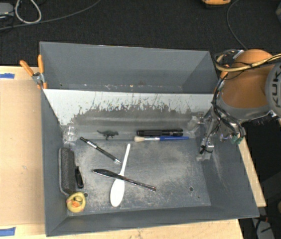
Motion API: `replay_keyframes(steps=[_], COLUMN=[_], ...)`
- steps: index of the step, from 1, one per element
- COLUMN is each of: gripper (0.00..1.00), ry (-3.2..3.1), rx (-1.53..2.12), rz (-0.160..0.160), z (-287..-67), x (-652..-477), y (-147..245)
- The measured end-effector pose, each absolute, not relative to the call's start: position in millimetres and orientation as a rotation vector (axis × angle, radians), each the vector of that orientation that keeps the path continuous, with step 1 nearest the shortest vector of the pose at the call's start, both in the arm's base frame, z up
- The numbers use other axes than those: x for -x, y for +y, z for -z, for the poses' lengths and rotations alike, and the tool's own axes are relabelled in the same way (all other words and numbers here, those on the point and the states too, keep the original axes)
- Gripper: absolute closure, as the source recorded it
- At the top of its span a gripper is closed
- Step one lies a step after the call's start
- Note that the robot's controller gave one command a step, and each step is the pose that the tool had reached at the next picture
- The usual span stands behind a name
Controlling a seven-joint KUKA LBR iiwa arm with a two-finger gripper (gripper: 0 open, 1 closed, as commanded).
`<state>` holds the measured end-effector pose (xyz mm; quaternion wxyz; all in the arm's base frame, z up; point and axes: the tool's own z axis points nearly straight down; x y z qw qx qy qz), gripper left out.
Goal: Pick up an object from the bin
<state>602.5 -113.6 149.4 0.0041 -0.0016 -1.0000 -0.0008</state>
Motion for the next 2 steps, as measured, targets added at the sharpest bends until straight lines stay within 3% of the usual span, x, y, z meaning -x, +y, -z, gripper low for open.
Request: replay_keyframes(steps=[1, 2], gripper=[0.0, 0.0], ry=[-3.141, -3.137], rx=[0.0, -0.145], rz=[0.001, 0.002], z=[-154, -75], x=[-604.5, -620.8], y=[-113, -76])
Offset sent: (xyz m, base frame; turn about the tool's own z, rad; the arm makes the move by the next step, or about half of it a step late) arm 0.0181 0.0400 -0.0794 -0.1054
